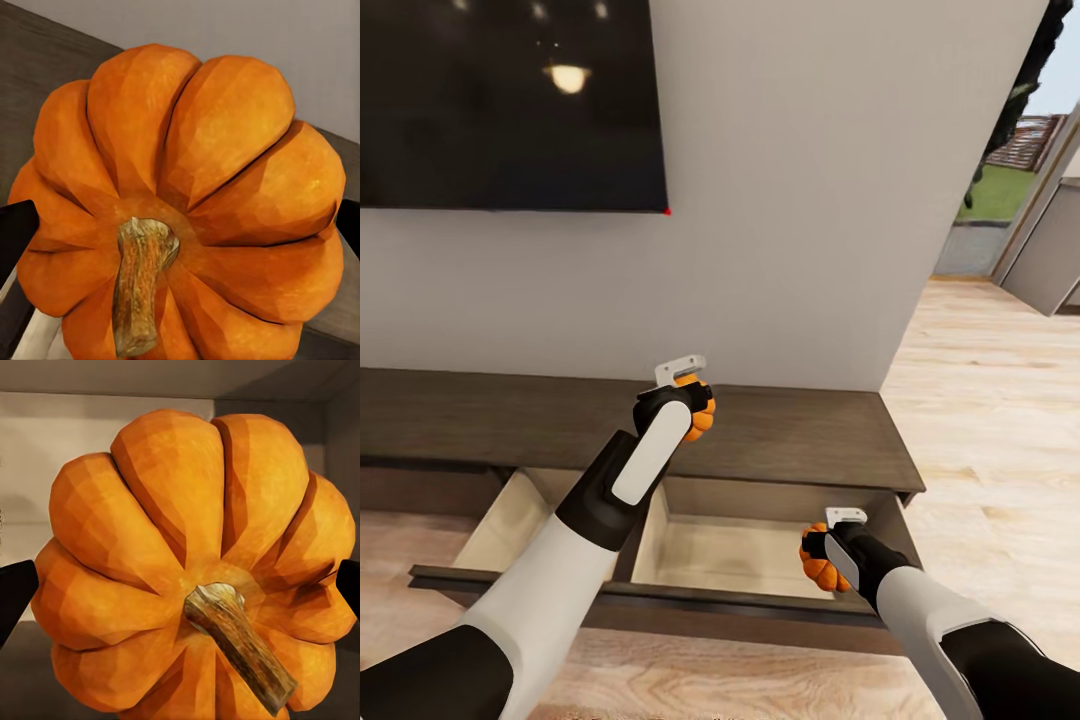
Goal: Place each of the two pumpkins and all three candles from the living room inside a cabinet in the living room (use any cabinet), then make sure every cabinet is closed, and position the cauldron so it is next to a table in the living room.
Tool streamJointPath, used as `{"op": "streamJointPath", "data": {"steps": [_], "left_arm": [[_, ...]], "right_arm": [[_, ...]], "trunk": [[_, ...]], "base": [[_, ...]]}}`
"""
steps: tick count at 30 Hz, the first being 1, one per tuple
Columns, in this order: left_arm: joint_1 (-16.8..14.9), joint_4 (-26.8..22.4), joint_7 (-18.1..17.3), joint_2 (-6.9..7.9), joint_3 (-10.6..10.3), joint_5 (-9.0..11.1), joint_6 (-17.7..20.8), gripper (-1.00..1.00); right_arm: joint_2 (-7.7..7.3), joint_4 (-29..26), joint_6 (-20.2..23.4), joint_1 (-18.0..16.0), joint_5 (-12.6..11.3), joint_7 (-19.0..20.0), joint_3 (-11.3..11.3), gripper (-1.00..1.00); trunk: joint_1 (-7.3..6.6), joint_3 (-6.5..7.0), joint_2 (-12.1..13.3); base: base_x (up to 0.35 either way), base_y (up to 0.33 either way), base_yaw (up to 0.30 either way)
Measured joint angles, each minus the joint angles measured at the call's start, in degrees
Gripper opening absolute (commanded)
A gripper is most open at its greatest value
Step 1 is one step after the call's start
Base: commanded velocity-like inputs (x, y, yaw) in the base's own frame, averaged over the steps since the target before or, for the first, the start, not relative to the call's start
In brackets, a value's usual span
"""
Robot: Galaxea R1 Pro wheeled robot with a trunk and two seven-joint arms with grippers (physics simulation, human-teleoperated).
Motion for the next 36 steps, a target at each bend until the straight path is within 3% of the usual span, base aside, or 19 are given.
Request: {"op": "streamJointPath", "data": {"steps": [10, 17, 36], "left_arm": [[-0.02, 0.00, 0.00, 0.00, -0.12, 0.07, 0.02, -1.00], [-0.01, 0.08, -0.01, 0.00, -1.83, 0.18, -0.05, -1.00], [-0.02, 0.09, 0.00, 0.00, -1.96, 0.08, -0.01, -1.00]], "right_arm": [[-0.08, -0.03, 0.00, 0.00, 0.02, 0.00, -0.02, -1.00], [-0.15, 0.02, 0.08, 0.00, 0.01, 0.00, -0.14, -1.00], [-0.06, -0.03, 0.06, 0.00, 0.02, 0.00, -0.11, -1.00]], "trunk": [[-0.01, -0.89, 0.00], [0.00, -1.12, 0.00], [0.00, -2.28, 0.00]], "base": [[0.124, 0.016, 0.067], [0.012, 0.001, 0.016], [0.000, 0.000, 0.062]]}}
